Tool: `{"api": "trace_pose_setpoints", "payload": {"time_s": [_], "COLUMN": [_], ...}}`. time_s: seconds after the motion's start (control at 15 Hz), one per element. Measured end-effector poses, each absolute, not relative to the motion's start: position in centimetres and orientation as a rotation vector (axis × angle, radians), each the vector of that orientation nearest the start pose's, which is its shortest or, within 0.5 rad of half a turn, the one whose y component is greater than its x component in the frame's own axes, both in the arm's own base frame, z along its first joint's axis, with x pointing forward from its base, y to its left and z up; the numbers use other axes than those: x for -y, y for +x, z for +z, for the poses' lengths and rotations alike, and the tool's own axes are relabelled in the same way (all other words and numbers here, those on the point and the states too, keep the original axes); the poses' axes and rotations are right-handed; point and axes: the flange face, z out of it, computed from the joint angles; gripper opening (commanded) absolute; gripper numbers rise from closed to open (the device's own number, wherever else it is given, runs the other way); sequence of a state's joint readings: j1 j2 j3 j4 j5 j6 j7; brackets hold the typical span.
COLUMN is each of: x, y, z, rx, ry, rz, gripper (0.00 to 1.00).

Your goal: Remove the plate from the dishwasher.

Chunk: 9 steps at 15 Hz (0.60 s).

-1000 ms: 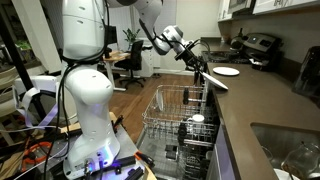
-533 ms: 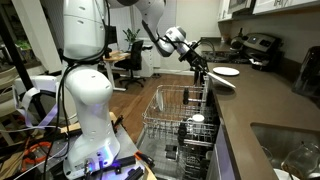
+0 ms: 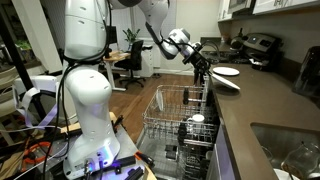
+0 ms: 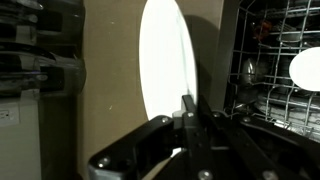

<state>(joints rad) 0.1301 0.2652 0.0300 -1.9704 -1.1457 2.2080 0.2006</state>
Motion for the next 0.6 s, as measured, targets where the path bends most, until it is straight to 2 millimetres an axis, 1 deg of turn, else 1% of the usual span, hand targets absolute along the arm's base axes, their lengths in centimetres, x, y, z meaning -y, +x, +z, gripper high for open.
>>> {"api": "trace_pose_setpoints", "payload": {"time_s": [0.47, 0.53, 0.6], "x": [-6.72, -6.72, -6.72], "y": [60.99, 60.99, 60.99], "z": [35.04, 35.04, 35.04], "rx": [-0.779, -0.779, -0.779], "ry": [2.124, 2.124, 2.124], "rz": [0.167, 0.167, 0.167], "gripper": [0.06, 0.01, 0.01]}}
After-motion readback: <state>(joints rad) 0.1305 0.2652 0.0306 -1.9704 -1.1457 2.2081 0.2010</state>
